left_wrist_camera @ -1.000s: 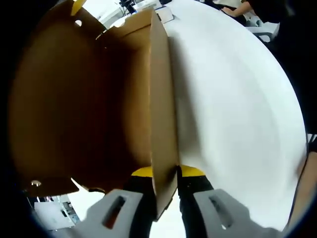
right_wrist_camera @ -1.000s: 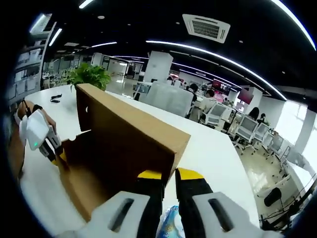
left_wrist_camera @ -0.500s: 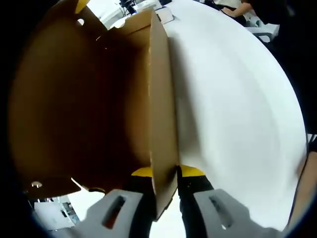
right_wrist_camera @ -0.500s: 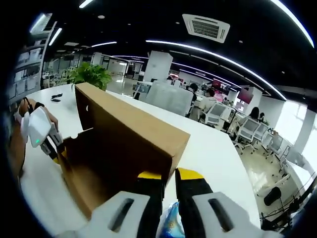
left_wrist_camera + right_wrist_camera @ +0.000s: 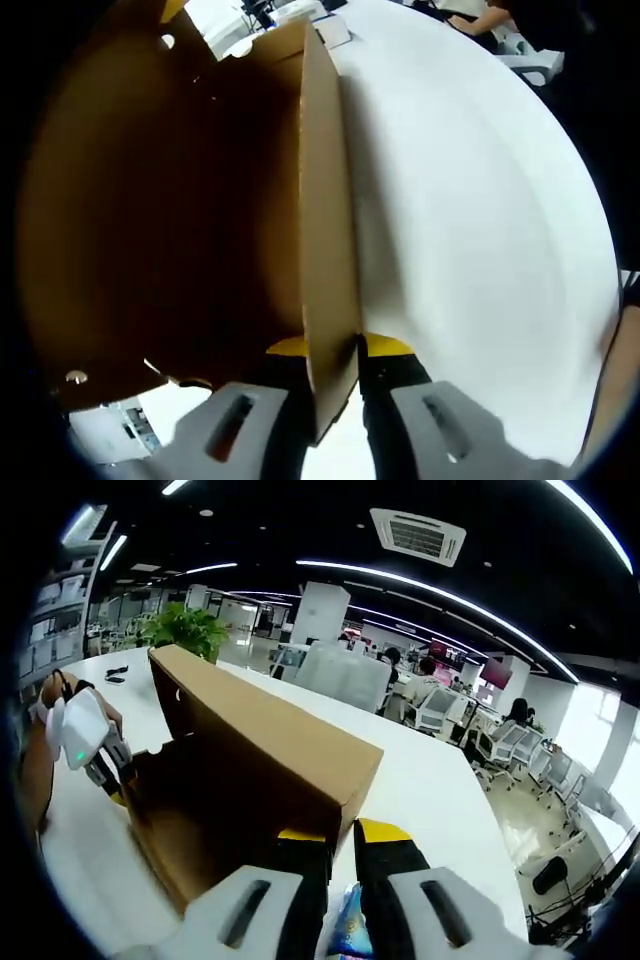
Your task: Operate the shoe box by opening the lid, removing the specified soft item, and placing it in the target area until the item is outside and the box remains undamaged.
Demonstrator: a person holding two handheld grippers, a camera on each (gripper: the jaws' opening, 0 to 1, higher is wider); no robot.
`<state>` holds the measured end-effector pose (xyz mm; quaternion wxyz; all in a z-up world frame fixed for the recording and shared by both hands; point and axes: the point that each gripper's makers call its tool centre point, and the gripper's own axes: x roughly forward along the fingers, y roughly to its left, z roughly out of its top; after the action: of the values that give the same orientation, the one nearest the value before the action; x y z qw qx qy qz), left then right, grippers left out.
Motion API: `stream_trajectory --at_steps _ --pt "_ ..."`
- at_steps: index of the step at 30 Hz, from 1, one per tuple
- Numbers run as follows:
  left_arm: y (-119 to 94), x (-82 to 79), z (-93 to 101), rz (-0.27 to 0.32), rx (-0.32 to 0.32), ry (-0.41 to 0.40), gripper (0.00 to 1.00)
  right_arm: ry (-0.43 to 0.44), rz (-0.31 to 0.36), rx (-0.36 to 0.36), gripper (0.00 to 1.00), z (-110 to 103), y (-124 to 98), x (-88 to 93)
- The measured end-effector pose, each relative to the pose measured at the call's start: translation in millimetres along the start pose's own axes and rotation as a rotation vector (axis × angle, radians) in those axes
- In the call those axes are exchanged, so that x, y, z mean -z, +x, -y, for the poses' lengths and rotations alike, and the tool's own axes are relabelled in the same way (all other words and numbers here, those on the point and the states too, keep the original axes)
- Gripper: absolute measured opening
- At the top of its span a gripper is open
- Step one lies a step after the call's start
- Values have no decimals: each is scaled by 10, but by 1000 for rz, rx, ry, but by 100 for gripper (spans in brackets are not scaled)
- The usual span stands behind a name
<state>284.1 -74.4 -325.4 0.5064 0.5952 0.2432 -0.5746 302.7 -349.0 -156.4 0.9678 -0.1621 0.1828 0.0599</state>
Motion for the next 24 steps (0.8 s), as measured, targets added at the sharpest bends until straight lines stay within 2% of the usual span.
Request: stream_trajectory --at_steps 14,24 --pt "4 1 -3 2 0 -2 14 7 -8 -12 7 -67 -28 95" --pt "1 -3 2 3 0 -5 14 14 -7 -17 7 -87 -43 99"
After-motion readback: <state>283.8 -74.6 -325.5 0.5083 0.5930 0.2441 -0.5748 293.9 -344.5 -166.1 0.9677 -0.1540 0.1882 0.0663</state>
